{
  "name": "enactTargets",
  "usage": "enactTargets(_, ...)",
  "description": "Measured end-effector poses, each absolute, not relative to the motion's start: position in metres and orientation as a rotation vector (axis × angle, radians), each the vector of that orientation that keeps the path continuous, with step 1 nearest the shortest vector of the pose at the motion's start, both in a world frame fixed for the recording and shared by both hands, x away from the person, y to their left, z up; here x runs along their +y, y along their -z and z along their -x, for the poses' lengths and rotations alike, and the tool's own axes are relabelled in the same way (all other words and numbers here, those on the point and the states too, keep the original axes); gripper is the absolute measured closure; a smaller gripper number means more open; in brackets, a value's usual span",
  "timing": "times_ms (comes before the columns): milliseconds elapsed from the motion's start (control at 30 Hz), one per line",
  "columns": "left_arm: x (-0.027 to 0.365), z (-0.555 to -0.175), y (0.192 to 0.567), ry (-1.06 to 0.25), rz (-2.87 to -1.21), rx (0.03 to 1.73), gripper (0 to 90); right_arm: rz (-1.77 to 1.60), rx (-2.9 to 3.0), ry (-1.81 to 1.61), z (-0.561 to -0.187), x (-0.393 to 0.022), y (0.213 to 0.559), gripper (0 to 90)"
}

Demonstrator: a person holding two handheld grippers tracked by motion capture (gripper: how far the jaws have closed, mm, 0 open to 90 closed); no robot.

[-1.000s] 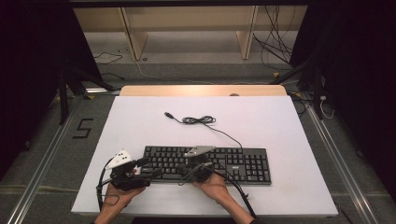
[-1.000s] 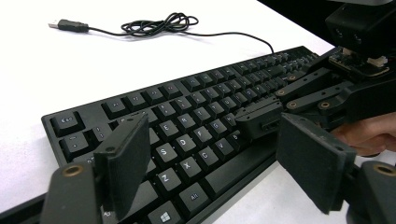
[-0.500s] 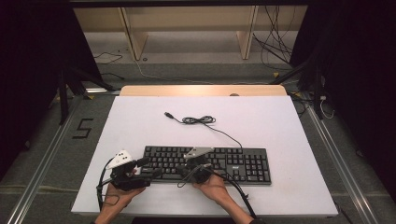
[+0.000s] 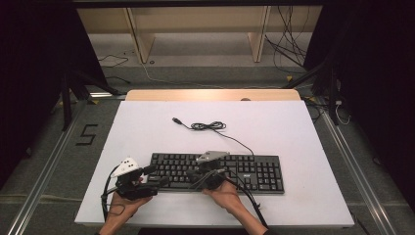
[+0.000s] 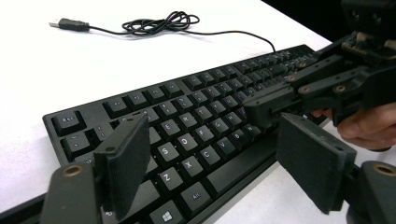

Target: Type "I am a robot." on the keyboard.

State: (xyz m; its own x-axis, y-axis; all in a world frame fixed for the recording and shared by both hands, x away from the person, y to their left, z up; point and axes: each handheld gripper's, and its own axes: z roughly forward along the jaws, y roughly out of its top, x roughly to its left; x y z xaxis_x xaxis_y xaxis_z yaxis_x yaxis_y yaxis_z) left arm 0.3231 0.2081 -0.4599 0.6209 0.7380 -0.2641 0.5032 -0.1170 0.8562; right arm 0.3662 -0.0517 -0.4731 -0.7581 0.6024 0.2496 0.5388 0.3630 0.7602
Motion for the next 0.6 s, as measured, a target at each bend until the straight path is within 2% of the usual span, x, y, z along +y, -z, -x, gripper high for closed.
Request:
enactTargets(367, 0.208, -0.323, 0.460, -0.275, -1.776, 1.008, 25.7, -1.084, 2.489, -1.395, -0.371, -0.062, 0.465, 88.5)
enactTargets(533, 0.208, -0.323, 0.460, -0.276, -1.776, 1.008, 25.7, -1.095, 2.471, -1.409, -0.374, -0.067, 0.462, 83.0)
enactTargets(600, 0.208, -0.323, 0.460, -0.277, -1.777, 1.008, 25.7, -1.098, 2.471, -1.415, -0.374, -0.069, 0.461, 77.6)
